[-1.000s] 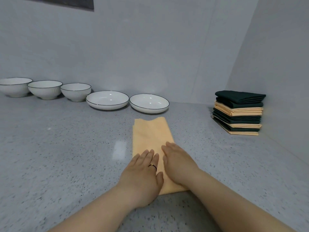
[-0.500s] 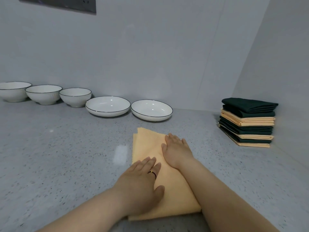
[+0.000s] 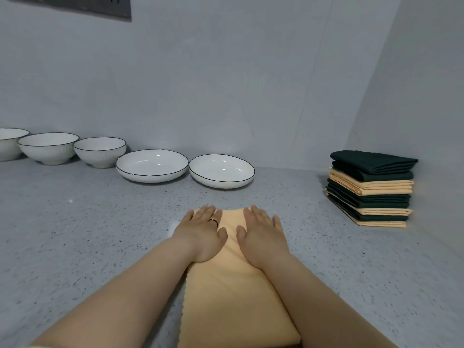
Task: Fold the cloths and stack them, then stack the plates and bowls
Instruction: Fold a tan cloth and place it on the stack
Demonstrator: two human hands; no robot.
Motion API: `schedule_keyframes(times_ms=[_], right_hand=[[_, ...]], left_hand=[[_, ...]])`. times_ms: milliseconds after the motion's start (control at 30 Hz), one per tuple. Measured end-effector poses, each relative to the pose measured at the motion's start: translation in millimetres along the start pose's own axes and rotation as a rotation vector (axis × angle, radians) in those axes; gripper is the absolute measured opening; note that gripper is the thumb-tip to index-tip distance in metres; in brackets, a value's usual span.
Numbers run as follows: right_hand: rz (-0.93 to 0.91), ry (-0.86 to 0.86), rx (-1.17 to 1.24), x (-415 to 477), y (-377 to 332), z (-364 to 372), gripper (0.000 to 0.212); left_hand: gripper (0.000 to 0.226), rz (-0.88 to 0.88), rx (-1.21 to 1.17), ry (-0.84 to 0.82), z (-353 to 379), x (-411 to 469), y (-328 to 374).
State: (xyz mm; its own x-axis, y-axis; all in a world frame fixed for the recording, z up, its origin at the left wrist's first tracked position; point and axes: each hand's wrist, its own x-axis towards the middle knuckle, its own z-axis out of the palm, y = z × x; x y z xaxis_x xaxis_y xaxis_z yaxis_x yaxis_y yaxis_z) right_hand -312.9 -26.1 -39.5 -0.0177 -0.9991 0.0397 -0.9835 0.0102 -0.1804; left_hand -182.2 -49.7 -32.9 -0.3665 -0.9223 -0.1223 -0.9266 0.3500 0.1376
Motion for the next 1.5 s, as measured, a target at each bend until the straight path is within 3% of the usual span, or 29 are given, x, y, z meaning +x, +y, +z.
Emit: schedule_keyframes(times_ms=[133,267,400,500,633,700,800,833,967,1067,1133,1167,1200,1267,1300,1367,1433,1500], right_hand=[[-0.065,0.202,0.078,-11.1,-4.7,-6.6,0.054],[-0.207,0.295,0.098,-42.2,-11.4,-10.1,0.042],[-0.344,0.199,0.167,-92.8,-17.1,-12.5,0.063],[-0.422,0.153,0.184,-131.6,-6.3,-15.3,0.041],[-0.479,0.05,0.184,-174.1,8.0,-13.2,0.042],[-0.495,0.111,0.145,-186.1,16.1,-10.6,0.053],[-0.474,0.051,0.192,-206.0,20.7,-15.9,0.061],[-0.456,-0.025,0.221,-210.8,23.2,-16.0,0.058],[-0.421,-0.205,0.229,-226.1,17.4,-24.9,0.08],[-0.385,-0.25,0.162,-232.6,14.2,-27.1,0.093],[-0.457,-0.16,0.063,-234.3,10.0,-19.1,0.091],[-0.479,-0.044,-0.044,-235.7,10.0,-15.6,0.088],[-0.421,-0.081,-0.066,-235.4,8.1,-17.5,0.084],[-0.449,0.024,-0.052,-230.6,15.2,-7.3,0.074],[-0.475,0.076,0.023,-228.5,17.7,-5.1,0.072],[-0.511,0.165,0.049,-224.7,16.7,-6.3,0.062],[-0.446,0.242,0.192,-220.3,14.5,-2.9,0.039],[-0.384,0.255,0.292,-214.9,9.6,-3.7,0.033]], left_hand=[[0.056,-0.018,0.002,-0.015,-0.7,-12.7,3.0],[0.057,-0.032,0.018,-0.014,3.0,-44.7,7.4],[0.057,0.009,0.033,-0.018,9.7,-80.5,5.9],[0.057,0.025,0.015,0.004,12.5,-102.9,4.6],[0.057,0.086,-0.05,0.248,12.4,-120.8,1.8],[0.055,0.135,-0.133,0.394,9.7,-134.2,0.4],[0.04,0.242,-0.257,0.365,9.9,-163.7,-5.4],[0.047,0.277,-0.286,0.302,11.0,-174.9,-8.5],[0.119,0.324,-0.298,0.041,21.0,-204.3,-25.3],[0.129,0.356,-0.311,-0.021,22.0,-213.9,-32.1],[0.128,0.371,-0.299,-0.008,21.2,-215.1,-31.2],[0.126,0.37,-0.323,-0.004,22.1,-214.3,-31.9],[0.122,0.373,-0.352,-0.012,22.7,-213.9,-32.2],[0.101,0.35,-0.482,-0.04,22.6,-213.4,-32.4],[0.08,0.349,-0.567,-0.056,20.3,-214.7,-30.7],[0.015,0.303,-0.708,-0.064,22.3,-211.1,-33.4],[0.059,0.31,-0.778,-0.004,23.1,-207.7,-35.6],[0.084,0.267,-0.724,0.016,23.9,-205.1,-35.8]])
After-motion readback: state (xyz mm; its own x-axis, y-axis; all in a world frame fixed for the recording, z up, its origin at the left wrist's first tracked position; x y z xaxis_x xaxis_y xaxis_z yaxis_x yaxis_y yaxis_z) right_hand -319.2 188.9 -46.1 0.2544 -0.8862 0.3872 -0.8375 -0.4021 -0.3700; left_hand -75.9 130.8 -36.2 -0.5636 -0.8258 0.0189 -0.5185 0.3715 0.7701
